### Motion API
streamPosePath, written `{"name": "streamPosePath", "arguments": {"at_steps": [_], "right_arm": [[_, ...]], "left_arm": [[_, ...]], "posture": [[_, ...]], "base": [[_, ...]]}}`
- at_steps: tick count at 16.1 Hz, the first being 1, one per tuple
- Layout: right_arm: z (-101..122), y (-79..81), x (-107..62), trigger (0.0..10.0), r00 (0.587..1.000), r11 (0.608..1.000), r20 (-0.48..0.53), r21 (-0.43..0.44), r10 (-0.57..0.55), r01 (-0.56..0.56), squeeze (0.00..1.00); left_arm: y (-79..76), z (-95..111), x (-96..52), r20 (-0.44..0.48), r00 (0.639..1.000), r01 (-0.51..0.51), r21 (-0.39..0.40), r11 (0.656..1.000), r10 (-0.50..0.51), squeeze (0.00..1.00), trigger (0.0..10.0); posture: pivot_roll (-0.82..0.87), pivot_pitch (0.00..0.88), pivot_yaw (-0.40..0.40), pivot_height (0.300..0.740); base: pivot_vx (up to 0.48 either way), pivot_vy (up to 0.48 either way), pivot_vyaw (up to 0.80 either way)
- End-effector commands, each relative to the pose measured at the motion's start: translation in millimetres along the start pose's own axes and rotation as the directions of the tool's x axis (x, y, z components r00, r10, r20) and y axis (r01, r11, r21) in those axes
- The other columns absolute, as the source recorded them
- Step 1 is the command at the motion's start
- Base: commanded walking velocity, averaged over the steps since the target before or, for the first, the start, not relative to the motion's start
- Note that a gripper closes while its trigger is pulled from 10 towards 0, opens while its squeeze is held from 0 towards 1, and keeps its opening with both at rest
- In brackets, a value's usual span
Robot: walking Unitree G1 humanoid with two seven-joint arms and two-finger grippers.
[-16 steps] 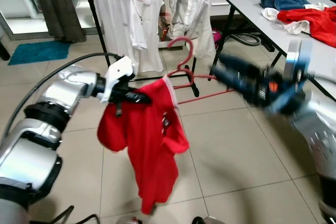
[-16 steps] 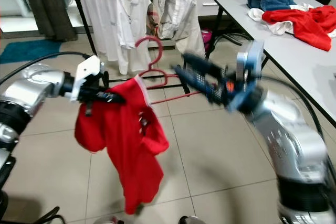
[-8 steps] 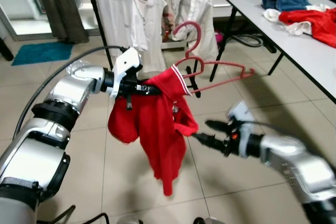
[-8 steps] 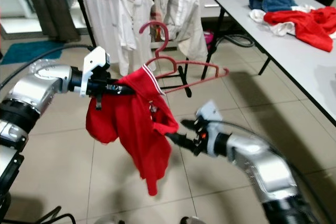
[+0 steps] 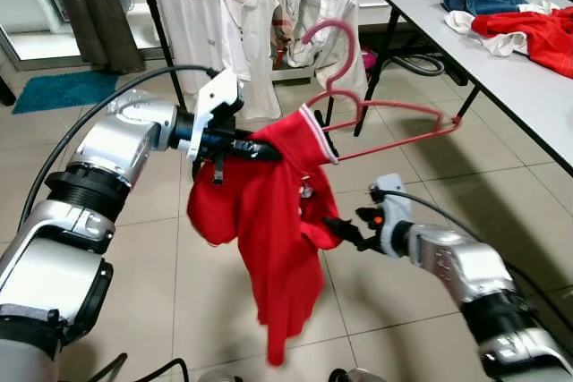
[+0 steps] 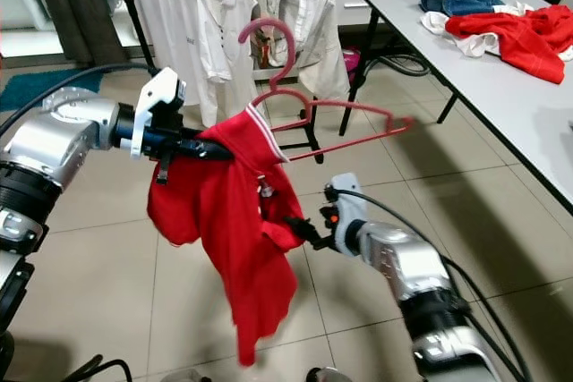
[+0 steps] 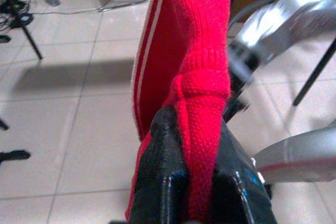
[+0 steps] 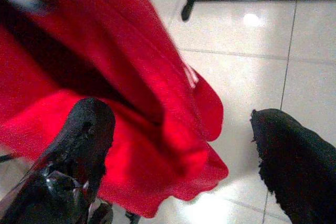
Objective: Hang hanger
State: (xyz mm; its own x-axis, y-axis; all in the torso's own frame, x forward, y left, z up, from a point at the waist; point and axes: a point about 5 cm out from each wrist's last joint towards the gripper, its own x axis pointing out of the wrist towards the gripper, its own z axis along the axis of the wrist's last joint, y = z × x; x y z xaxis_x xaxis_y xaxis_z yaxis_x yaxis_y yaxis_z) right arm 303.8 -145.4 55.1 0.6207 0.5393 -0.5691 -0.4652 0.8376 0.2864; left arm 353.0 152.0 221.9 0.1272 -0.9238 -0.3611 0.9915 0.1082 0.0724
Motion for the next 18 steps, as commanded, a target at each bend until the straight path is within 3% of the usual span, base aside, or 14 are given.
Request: {"name": "streamPosePath", "arguments": {"at_steps": [1,2,4,7,9,12,16,18], "right_arm": [[-5.3,1.7,6.5,10.0,0.999,1.000,-0.028,-0.001,-0.015,0.015,0.15],[-10.7,6.0,12.6,10.0,0.998,1.000,-0.059,-0.004,-0.005,0.005,0.00],[-23.6,8.1,18.7,10.0,0.992,0.997,-0.126,-0.073,-0.029,0.020,0.00],[-27.1,5.4,19.9,10.0,0.991,0.997,-0.120,-0.059,-0.056,0.049,0.00],[-30.9,-5.4,19.8,0.0,0.989,0.995,-0.104,-0.028,-0.102,0.099,0.00],[-44.6,-20.8,11.2,0.0,0.982,0.990,-0.120,0.008,-0.142,0.144,0.00],[-50.0,-30.5,5.8,0.0,0.978,0.984,-0.113,0.026,-0.175,0.179,0.00],[-47.2,-43.7,-1.7,0.0,0.965,0.967,-0.084,0.037,-0.248,0.252,0.00]], "left_arm": [[-0.5,16.2,-7.9,0.051,0.999,0.001,0.038,0.999,-0.002,0.00,0.0],[-0.7,17.8,-9.7,0.051,0.999,-0.002,0.039,0.999,0.000,0.00,0.0],[0.9,19.9,-11.6,0.050,0.999,-0.009,0.041,0.999,0.007,0.00,0.0],[1.0,21.1,-12.1,0.050,0.999,-0.009,0.044,0.999,0.006,0.00,0.0],[-2.0,21.6,-13.3,0.053,0.999,-0.010,0.038,0.999,0.008,0.00,0.0],[-4.3,18.1,-17.5,0.049,0.999,-0.016,0.035,0.999,0.015,0.00,0.0],[-8.4,13.9,-21.5,0.051,0.998,-0.021,0.025,0.999,0.020,0.00,0.0],[-13.4,8.4,-23.8,0.043,0.999,-0.020,0.016,1.000,0.019,0.00,0.0]], "posture": [[-0.06,0.000,0.073,0.740],[-0.06,0.000,0.083,0.740],[-0.05,0.000,0.086,0.740],[-0.05,0.000,0.084,0.740],[-0.07,0.000,0.077,0.740],[-0.07,0.000,0.070,0.740],[-0.07,0.000,0.060,0.740],[-0.07,0.000,0.057,0.740]], "base": [[0.000,0.000,0.00],[0.000,0.000,0.00],[0.000,0.000,0.00],[0.000,0.000,0.00],[0.000,0.000,0.00],[0.000,0.000,0.00],[0.000,0.000,0.00],[0.000,0.000,0.00]]}}
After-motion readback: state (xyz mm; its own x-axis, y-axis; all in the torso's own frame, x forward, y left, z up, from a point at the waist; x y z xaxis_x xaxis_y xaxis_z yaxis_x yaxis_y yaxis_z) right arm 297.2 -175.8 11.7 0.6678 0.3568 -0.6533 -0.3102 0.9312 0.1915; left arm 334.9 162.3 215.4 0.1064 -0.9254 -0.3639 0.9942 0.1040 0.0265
